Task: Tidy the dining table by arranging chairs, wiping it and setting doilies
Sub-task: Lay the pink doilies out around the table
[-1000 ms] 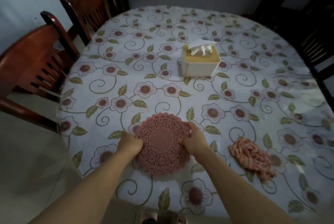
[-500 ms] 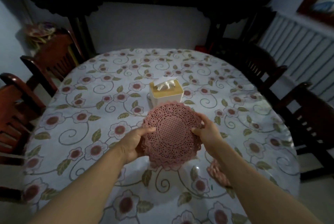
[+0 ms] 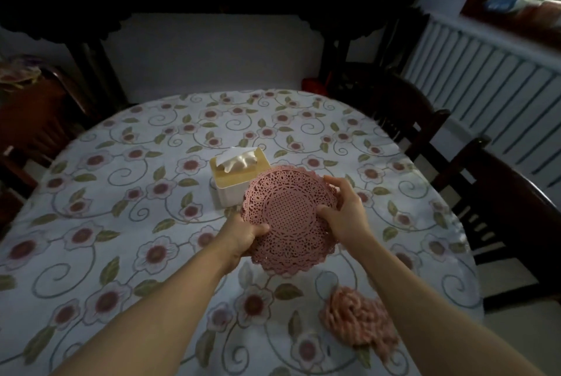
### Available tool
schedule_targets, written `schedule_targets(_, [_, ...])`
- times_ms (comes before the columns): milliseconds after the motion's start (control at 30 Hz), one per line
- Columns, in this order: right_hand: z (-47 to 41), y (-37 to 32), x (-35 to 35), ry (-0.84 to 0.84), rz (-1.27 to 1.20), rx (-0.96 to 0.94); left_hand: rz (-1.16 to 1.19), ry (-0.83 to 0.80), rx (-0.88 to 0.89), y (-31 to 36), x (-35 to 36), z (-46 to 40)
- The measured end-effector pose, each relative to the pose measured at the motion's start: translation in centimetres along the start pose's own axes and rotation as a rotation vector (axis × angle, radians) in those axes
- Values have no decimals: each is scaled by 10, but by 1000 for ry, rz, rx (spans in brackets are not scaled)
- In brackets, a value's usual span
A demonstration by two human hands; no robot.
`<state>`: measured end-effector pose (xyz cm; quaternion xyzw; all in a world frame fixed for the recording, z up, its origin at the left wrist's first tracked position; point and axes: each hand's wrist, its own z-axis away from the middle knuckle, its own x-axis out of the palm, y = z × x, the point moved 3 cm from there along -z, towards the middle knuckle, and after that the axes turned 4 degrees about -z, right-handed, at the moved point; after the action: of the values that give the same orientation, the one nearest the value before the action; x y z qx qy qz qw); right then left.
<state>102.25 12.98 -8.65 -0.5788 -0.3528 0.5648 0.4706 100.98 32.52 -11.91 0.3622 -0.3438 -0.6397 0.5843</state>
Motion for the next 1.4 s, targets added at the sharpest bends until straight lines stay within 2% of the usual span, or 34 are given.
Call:
schedule_targets(133, [-54,11,-25,-16,-46,90,-12,76,0,16,34,-32])
schedule_targets(300, [-127,29,-57,-163,170,125,-36,158,-12,45,82,-74])
schedule_targets(400, [-165,32,-76,-120,238,63,-55,147,-19,63,103,-101])
schedule_targets(700, [-263,63,-99,23,133,45,2,129,-6,110,135,-187])
schedule_targets(833, [-297,77,-103,79,110,52,-20,189,16,125,147,-223])
schedule_targets(1000, [-332,96,-99,18,221,141,-78,309,1,133,146,-257])
schedule_targets(1100, [-348,109,-95,7,57,210,-92,427,10,128,132,-279])
schedule_targets(1300, [-396,141,-90,198,-194,410,-76,583,-20,120,108,-293])
schedule_targets(1400, [-422,151,-74,241,-260,422,-69,630,-10,117,102,-295])
